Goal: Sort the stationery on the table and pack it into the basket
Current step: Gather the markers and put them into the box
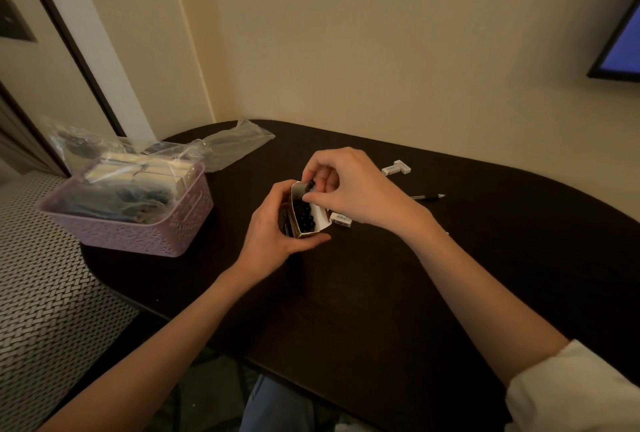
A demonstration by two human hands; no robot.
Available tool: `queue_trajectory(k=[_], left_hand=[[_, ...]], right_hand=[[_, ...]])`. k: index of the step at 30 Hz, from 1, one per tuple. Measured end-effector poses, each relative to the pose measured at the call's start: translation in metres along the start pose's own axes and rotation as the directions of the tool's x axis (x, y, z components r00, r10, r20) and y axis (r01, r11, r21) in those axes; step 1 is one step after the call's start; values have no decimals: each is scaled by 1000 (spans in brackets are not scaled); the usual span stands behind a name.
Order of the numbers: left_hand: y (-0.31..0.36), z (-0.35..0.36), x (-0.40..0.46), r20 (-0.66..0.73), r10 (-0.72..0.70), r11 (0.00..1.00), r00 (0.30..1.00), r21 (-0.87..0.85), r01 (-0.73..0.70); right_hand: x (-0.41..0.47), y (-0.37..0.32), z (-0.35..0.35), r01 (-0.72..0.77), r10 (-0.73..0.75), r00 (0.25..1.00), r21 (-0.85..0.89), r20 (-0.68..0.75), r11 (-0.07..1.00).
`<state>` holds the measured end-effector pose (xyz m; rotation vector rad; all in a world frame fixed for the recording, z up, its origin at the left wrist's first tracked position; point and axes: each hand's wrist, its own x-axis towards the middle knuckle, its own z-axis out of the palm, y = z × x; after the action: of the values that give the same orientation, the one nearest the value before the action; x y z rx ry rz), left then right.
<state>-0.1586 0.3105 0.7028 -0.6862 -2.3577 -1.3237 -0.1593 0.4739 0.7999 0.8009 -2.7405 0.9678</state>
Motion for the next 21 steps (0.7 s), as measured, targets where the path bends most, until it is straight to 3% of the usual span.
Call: queue_trajectory(k=[4, 9, 12, 14, 17, 19, 21], left_hand=[[0, 1, -1, 3, 6, 1000, 1000, -8, -6], [0, 0, -1, 4, 0, 1000, 1000, -8, 0], [-1, 0, -2, -7, 2, 1000, 1000, -3, -2], [-2, 1, -3, -7, -3, 1000, 1000, 6, 3], [-2, 1, -4, 10, -13, 1000, 1000, 23, 13], [-1, 2, -3, 24, -12, 1000, 1000, 29, 12], [-1, 1, -3, 30, -14, 1000, 999, 22, 13]], right_hand=[[1, -1, -2, 3, -3, 999, 0, -52, 1000], [2, 2, 0, 15, -32, 995, -171, -96, 985], [6, 11, -4, -11, -4, 979, -73, -206, 997], [10, 34, -8, -90, 78, 953, -26, -294, 996], [12, 96, -10, -336, 268, 903, -164, -335, 928], [8, 142, -8, -516, 453, 853, -282, -261, 809], [-1, 176, -6, -591, 583, 800, -342, -138, 730]])
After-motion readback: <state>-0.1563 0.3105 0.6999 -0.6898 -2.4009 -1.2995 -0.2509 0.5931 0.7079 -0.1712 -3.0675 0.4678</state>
